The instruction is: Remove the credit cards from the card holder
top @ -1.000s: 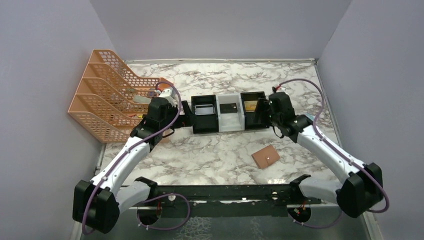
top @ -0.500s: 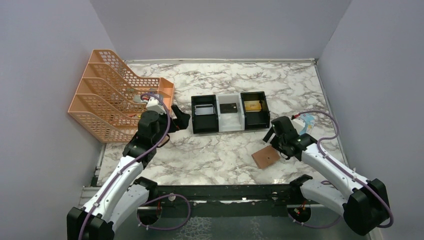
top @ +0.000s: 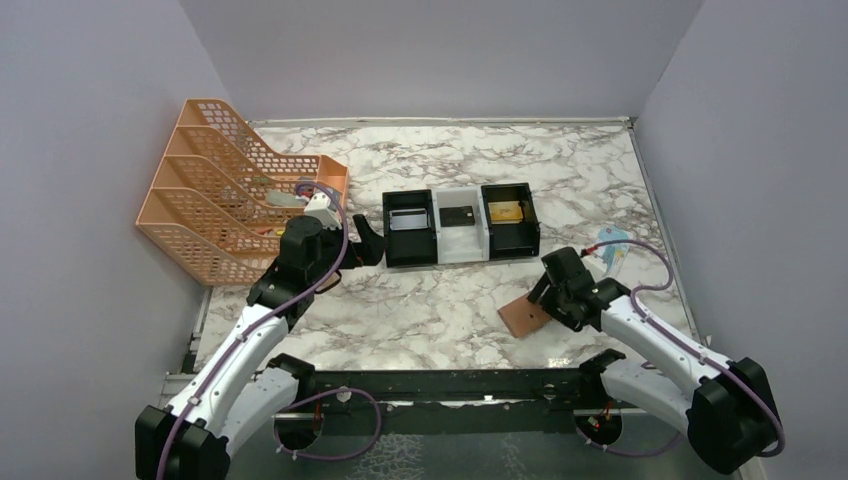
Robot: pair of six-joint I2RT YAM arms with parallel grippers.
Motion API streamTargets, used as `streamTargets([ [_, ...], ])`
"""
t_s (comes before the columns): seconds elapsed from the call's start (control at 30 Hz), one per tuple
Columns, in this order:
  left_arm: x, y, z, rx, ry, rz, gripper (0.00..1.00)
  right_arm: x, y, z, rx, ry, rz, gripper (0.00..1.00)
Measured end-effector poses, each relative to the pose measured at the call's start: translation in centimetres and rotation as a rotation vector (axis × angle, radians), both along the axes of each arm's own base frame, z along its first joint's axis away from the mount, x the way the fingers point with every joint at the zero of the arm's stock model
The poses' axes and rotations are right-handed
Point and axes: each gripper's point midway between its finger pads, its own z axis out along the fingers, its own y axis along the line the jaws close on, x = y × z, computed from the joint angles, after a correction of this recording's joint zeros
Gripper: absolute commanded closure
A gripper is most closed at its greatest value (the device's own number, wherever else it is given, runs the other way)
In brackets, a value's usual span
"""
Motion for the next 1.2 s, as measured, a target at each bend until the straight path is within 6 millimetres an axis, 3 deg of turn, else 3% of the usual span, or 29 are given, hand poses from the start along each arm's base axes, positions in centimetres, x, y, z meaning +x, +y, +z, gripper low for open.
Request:
streamTargets([
  [0.17,-0.8,-1.0,-1.3,-0.002,0.069,-0.069,0.01,0.2,3.0,-0.7,0.084,0.017,0.197,0.45],
  [0.43,-2.3,-2.8,-2.0,-0.061,0.127,-0.161,0.01,0.2,9.5,-0.1,0.308,-0.075,0.609,0.45],
  [0.63,-5.5,-7.2,-5.0,-0.09,0.233,-0.302,0.01,-1.7,14.8,0.4,0.349,-0.051,0.944,0.42],
  [0.77,-7.9,-9.0,-6.3,-0.08,0.266,-0.362,0.02,-1.5,17.8,2.7,0.312,-0.117,1.078,0.42],
  [0.9,-8.9,-9.0,-7.4,-0.086,0.271,-0.35,0.02,-0.3,17.0,4.6,0.242,-0.196,1.015,0.43],
  [1.0,-9.7,-8.7,-8.7,-0.087,0.281,-0.343,0.02,-0.5,16.0,5.2,0.248,-0.229,0.959,0.46],
  [1.2,-11.0,-8.9,-10.3,-0.08,0.303,-0.365,0.03,-3.9,15.1,2.0,0.348,-0.132,0.908,0.53],
])
